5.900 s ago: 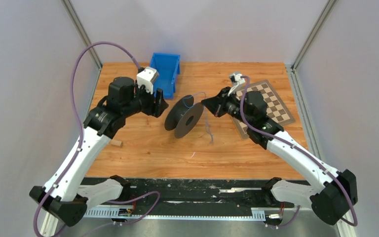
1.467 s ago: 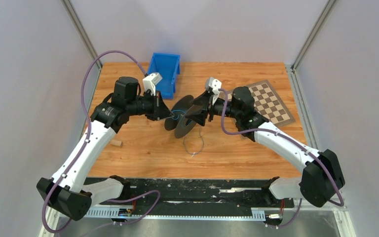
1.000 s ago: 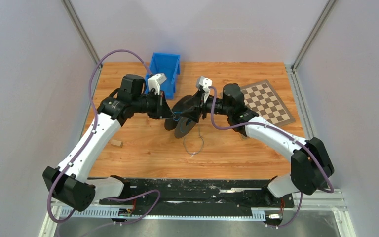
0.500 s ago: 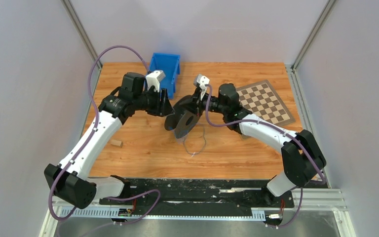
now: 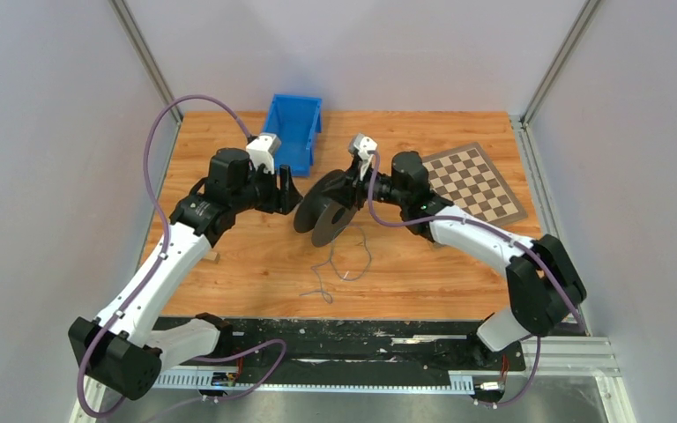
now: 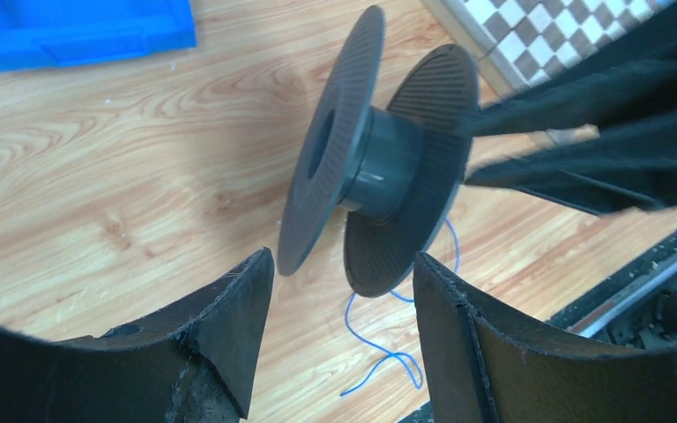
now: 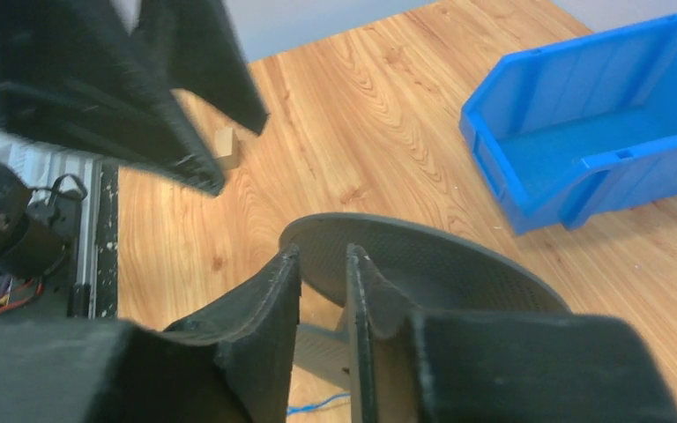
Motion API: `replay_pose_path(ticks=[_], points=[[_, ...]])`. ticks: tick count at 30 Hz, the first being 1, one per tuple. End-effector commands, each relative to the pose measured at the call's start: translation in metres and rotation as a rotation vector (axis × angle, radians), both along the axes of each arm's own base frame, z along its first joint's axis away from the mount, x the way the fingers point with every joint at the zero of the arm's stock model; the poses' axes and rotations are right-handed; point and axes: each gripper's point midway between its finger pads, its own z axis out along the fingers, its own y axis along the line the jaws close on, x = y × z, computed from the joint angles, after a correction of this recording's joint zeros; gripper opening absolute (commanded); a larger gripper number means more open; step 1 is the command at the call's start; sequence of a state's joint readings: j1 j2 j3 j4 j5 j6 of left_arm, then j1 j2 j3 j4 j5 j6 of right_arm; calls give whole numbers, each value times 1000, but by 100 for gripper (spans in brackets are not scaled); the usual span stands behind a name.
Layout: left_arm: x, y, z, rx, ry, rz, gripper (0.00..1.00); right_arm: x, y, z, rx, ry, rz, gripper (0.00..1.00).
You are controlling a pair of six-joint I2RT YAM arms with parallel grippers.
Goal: Wrap the cables
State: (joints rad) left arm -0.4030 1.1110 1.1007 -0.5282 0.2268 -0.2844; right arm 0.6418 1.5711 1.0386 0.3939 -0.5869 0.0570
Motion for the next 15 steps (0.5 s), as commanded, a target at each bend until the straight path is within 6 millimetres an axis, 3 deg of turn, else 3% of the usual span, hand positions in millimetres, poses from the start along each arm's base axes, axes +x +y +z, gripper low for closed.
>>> replay_pose_path(ticks=[1,3,7,10,15], points=[[4,23,15,24,-73,115,68,-52,-4,25,-7,-176,129,32],[3,33,15,39,-68,162,68,-74,-2,15,-53,-291,195,45],[1,49,11,26,-19,232,68,-134,1,-12,-150,-664,489,58],[-2,58,4,-7,24,272,68,-137,6,-28,-219,-805,559,58],[-5,77,-17,-41,100,333,69,-149,18,-81,-429,-963,678,56]])
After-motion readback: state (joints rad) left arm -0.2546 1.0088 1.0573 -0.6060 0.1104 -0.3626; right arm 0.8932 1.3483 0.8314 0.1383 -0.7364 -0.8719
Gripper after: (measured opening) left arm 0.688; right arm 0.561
